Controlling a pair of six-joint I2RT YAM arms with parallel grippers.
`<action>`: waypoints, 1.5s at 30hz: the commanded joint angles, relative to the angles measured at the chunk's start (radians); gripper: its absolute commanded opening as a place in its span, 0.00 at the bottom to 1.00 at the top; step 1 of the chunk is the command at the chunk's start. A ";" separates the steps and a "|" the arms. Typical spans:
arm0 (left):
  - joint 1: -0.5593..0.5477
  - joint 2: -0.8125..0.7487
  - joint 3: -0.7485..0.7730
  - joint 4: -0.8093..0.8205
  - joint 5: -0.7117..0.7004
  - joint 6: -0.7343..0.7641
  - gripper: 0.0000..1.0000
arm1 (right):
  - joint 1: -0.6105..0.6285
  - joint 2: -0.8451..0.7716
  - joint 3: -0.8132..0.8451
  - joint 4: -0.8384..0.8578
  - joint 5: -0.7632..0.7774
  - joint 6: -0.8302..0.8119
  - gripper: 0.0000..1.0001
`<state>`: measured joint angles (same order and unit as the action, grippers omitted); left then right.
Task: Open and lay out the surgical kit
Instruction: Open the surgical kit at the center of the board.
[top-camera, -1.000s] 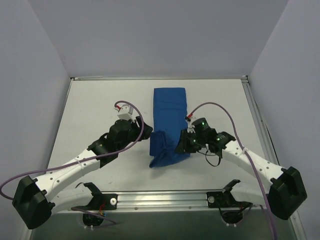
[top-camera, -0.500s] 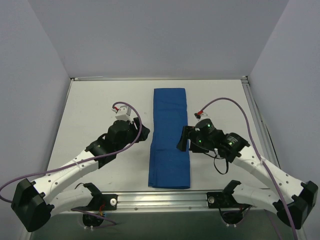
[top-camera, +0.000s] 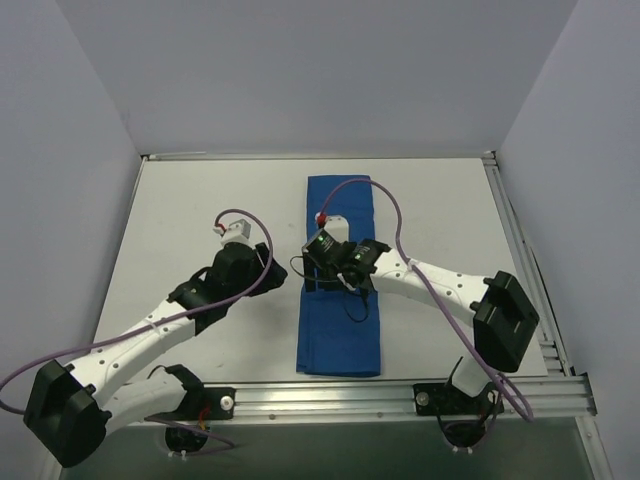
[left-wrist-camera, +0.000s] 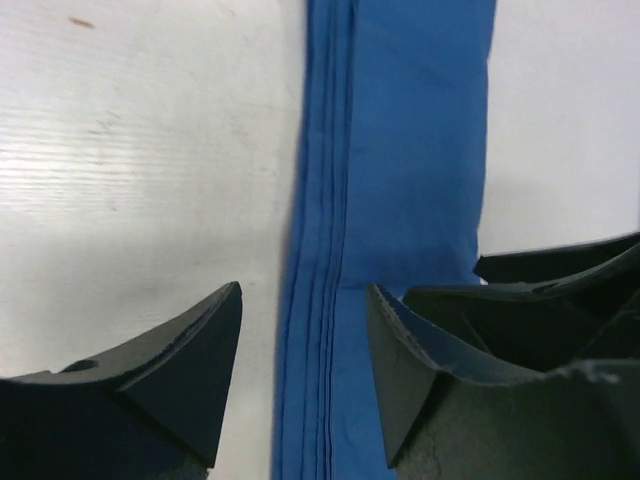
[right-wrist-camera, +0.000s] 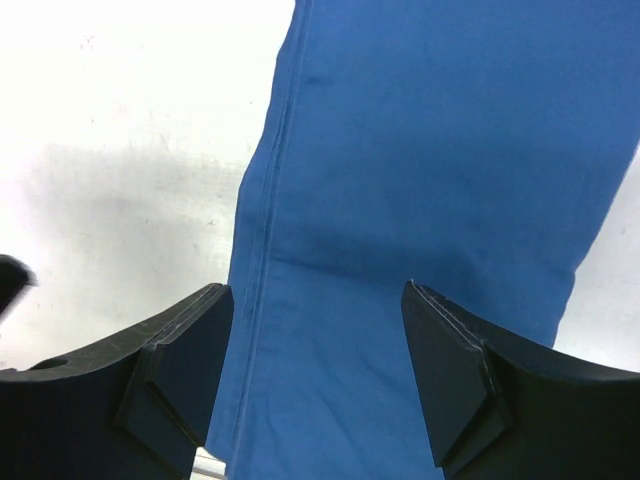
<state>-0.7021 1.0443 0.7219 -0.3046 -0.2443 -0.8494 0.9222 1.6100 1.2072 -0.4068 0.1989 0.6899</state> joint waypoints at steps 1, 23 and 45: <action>0.085 0.019 -0.073 0.245 0.344 0.033 0.63 | -0.006 -0.034 0.032 -0.027 0.143 0.071 0.69; 0.121 0.390 -0.053 0.510 0.521 0.013 0.74 | -0.187 -0.262 -0.143 -0.009 -0.077 -0.035 0.70; 0.119 -0.050 0.020 -0.294 -0.127 -0.272 0.61 | 0.133 0.226 0.215 -0.197 0.247 0.232 0.56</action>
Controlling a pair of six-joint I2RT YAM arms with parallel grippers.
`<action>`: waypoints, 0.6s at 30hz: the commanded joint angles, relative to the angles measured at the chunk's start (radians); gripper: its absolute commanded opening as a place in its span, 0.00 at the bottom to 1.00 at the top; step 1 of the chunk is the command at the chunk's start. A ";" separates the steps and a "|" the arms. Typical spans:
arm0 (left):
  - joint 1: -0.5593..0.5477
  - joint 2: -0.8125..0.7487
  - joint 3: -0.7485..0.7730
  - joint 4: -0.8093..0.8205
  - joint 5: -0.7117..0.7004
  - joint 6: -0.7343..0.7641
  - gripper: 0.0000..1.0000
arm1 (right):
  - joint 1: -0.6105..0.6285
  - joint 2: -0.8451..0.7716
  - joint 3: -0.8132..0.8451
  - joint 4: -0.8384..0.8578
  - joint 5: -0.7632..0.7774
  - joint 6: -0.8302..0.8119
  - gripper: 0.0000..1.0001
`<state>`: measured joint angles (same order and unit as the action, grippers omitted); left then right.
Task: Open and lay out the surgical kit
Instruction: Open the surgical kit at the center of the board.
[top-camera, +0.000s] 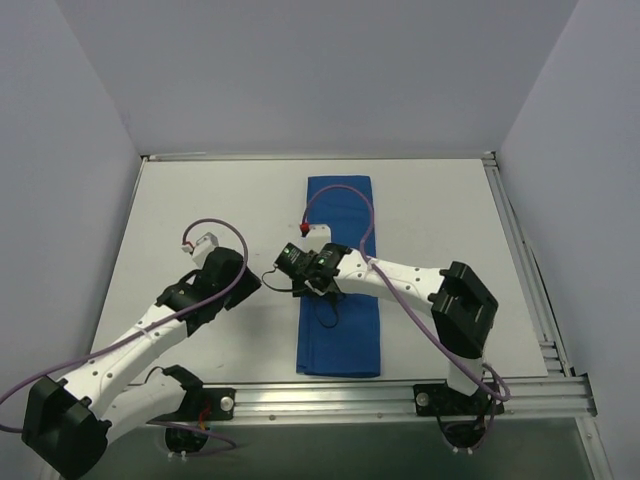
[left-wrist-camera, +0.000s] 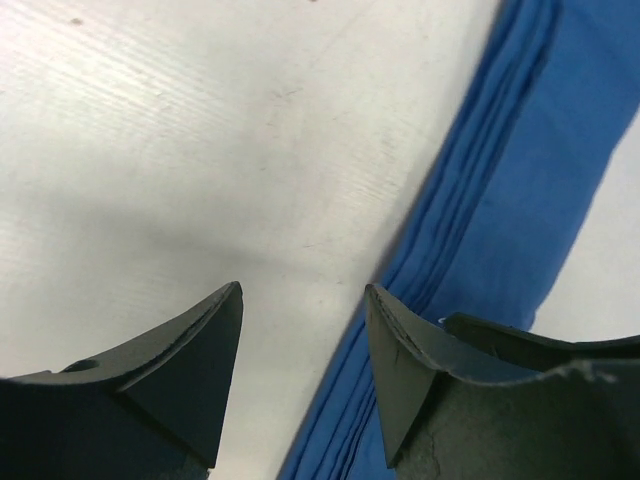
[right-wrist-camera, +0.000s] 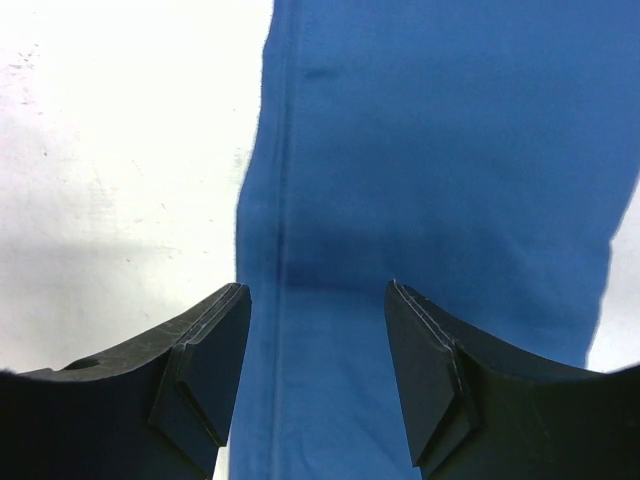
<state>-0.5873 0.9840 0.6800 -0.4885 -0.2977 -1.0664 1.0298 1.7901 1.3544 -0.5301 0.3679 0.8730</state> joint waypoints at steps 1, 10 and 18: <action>0.004 0.016 0.078 -0.140 -0.081 -0.058 0.61 | 0.032 0.080 0.101 -0.093 0.085 0.053 0.56; 0.006 0.041 0.087 -0.228 -0.104 -0.101 0.62 | 0.061 0.172 0.173 -0.174 0.120 0.127 0.56; 0.015 0.012 0.061 -0.205 -0.098 -0.081 0.62 | 0.090 0.196 0.169 -0.212 0.111 0.164 0.47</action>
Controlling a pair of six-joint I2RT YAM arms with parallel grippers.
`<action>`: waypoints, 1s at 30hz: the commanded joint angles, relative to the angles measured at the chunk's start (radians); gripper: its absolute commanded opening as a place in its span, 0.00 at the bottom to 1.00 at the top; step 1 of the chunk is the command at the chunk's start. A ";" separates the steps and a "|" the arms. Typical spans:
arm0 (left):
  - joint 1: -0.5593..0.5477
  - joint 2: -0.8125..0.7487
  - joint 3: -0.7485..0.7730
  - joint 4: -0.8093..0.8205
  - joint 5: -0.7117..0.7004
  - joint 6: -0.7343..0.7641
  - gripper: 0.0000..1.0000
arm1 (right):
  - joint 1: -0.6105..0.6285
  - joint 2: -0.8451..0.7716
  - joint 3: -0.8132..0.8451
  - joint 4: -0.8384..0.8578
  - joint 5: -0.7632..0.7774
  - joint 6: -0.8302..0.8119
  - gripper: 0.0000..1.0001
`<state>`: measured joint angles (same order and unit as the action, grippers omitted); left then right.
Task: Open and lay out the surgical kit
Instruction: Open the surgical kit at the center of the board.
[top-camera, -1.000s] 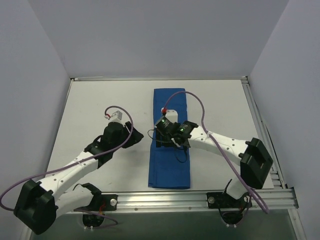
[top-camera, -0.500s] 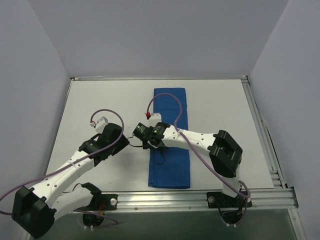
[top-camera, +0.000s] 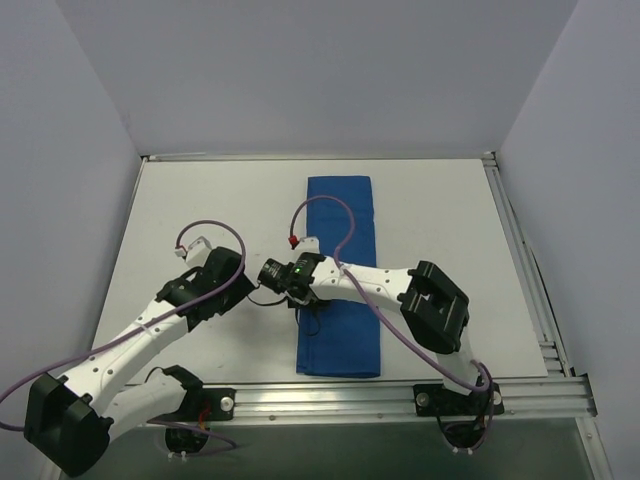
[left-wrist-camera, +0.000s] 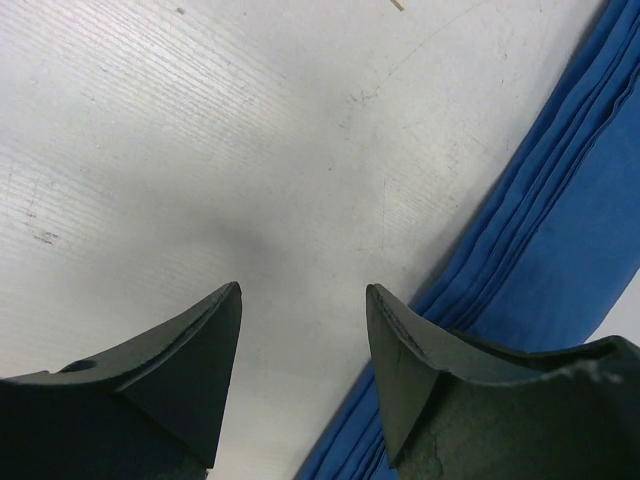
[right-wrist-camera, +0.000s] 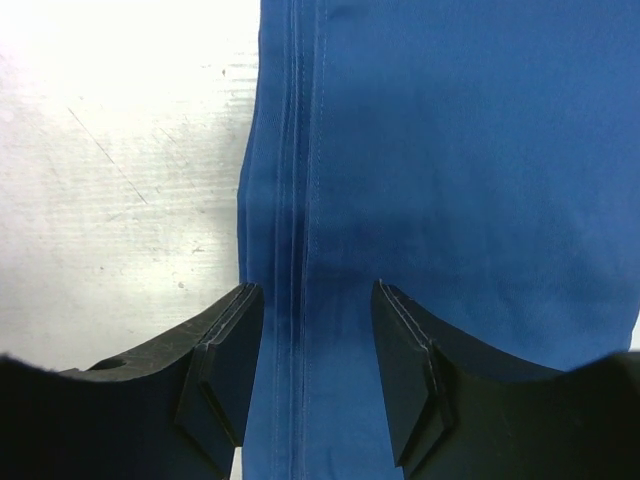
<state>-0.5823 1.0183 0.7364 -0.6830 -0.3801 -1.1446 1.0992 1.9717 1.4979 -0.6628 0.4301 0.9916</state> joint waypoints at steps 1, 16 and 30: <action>0.010 -0.024 0.004 -0.009 -0.016 -0.001 0.62 | 0.025 0.019 0.021 -0.084 0.052 0.047 0.46; 0.022 -0.029 -0.005 0.008 0.010 0.020 0.62 | 0.039 0.094 0.035 -0.123 0.062 0.084 0.39; 0.030 -0.032 -0.009 0.023 0.027 0.040 0.62 | 0.057 0.073 0.053 -0.141 0.065 0.091 0.43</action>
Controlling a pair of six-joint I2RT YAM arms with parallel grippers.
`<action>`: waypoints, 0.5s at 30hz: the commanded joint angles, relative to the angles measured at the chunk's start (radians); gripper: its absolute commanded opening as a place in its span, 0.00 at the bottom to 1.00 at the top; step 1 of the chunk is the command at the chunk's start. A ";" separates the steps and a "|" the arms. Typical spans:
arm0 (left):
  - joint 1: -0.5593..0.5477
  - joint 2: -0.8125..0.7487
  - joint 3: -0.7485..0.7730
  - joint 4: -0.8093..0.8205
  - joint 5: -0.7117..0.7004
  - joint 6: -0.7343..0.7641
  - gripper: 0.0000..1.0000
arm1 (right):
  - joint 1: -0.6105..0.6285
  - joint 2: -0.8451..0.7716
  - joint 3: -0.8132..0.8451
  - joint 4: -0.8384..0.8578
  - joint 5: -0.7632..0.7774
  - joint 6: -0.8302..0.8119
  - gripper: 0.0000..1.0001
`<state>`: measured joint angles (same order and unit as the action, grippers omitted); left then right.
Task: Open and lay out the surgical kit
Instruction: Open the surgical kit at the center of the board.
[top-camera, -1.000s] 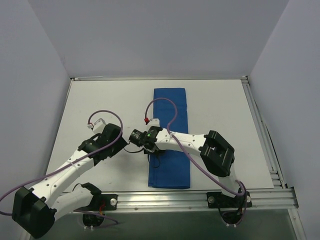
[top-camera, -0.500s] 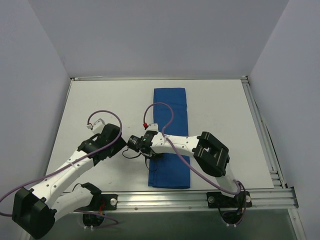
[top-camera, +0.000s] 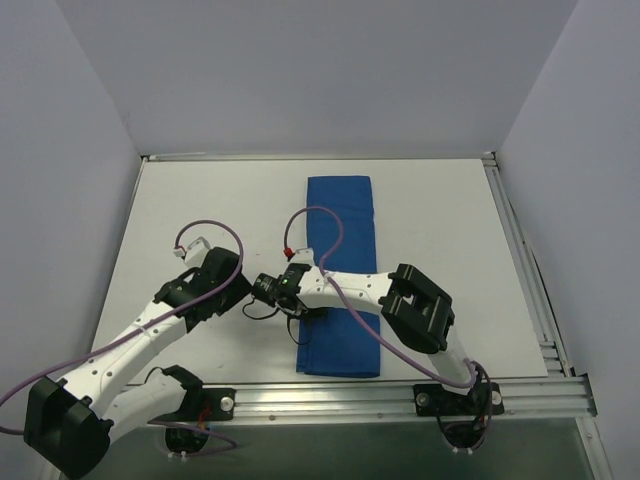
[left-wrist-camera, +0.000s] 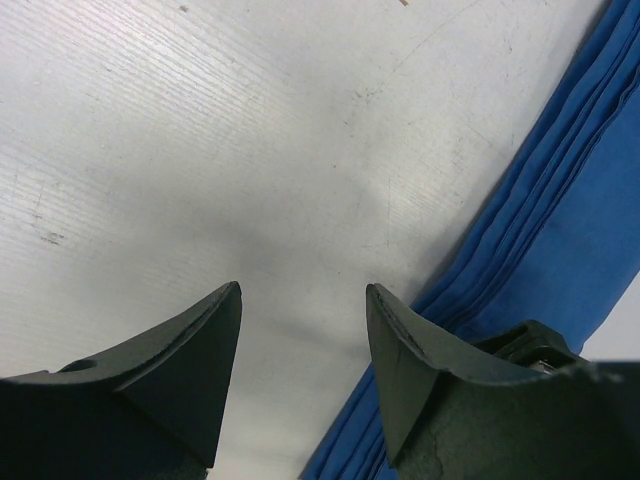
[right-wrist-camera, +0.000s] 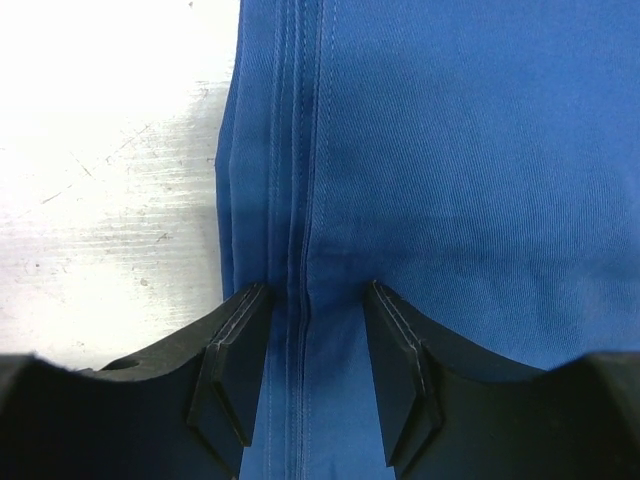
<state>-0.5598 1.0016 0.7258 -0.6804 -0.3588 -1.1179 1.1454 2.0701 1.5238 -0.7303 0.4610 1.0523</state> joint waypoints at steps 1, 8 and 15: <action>0.008 -0.015 0.000 0.022 0.007 0.015 0.62 | 0.011 -0.025 0.027 -0.075 0.034 0.031 0.43; 0.011 -0.020 -0.005 0.024 0.014 0.024 0.62 | 0.023 0.002 0.015 -0.073 0.021 0.035 0.43; 0.015 -0.017 -0.003 0.030 0.021 0.030 0.62 | 0.024 -0.002 0.004 -0.078 0.034 0.041 0.37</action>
<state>-0.5526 0.9997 0.7174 -0.6773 -0.3450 -1.1042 1.1603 2.0705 1.5246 -0.7383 0.4633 1.0595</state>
